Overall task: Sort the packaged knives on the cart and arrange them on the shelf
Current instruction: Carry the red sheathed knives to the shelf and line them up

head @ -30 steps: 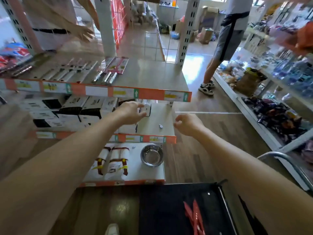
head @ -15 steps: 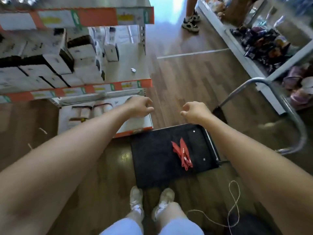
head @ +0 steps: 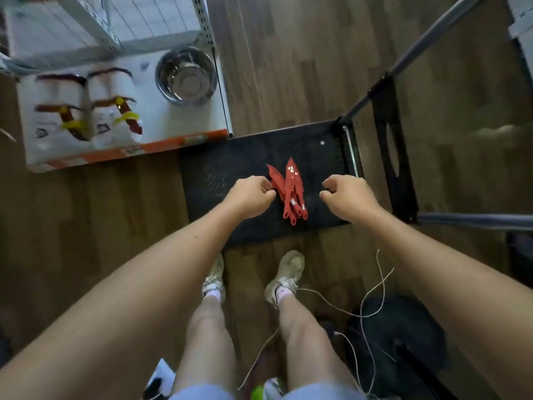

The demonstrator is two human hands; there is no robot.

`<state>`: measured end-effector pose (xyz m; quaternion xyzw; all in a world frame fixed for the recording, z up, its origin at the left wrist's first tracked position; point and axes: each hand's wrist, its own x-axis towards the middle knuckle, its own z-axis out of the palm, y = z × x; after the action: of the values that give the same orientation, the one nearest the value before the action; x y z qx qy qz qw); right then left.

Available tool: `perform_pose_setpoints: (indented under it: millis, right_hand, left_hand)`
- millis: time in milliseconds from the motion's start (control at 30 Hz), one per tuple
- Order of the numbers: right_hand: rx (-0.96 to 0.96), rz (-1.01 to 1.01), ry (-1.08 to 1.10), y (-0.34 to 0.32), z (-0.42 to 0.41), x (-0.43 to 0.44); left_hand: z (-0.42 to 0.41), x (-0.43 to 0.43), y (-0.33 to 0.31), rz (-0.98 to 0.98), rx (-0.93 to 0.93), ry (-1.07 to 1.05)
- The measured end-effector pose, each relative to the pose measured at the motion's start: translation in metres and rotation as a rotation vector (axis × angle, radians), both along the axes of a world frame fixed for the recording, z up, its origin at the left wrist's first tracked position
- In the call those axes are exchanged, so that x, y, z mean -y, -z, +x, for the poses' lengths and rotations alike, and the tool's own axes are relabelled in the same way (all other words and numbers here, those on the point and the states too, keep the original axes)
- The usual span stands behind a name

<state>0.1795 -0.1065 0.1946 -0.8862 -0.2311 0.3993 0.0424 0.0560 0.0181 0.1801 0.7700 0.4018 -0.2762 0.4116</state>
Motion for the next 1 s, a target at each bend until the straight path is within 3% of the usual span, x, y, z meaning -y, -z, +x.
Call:
perform_pose_setpoints:
  millis: [500, 767, 1000]
  right_hand:
    - [-0.053, -0.05, 0.091, 0.335, -0.012, 0.051]
    - [0.033, 0.144, 0.15, 0.397, -0.01, 0.04]
    - [0.017, 0.101, 0.104, 0.426, -0.01, 0.025]
  left_hand:
    - [0.013, 0.074, 0.328, 0.001, -0.047, -0.38]
    - [0.029, 0.077, 0.392, 0.052, 0.113, -0.43]
    - [0.038, 0.068, 0.42, 0.022, 0.123, -0.396]
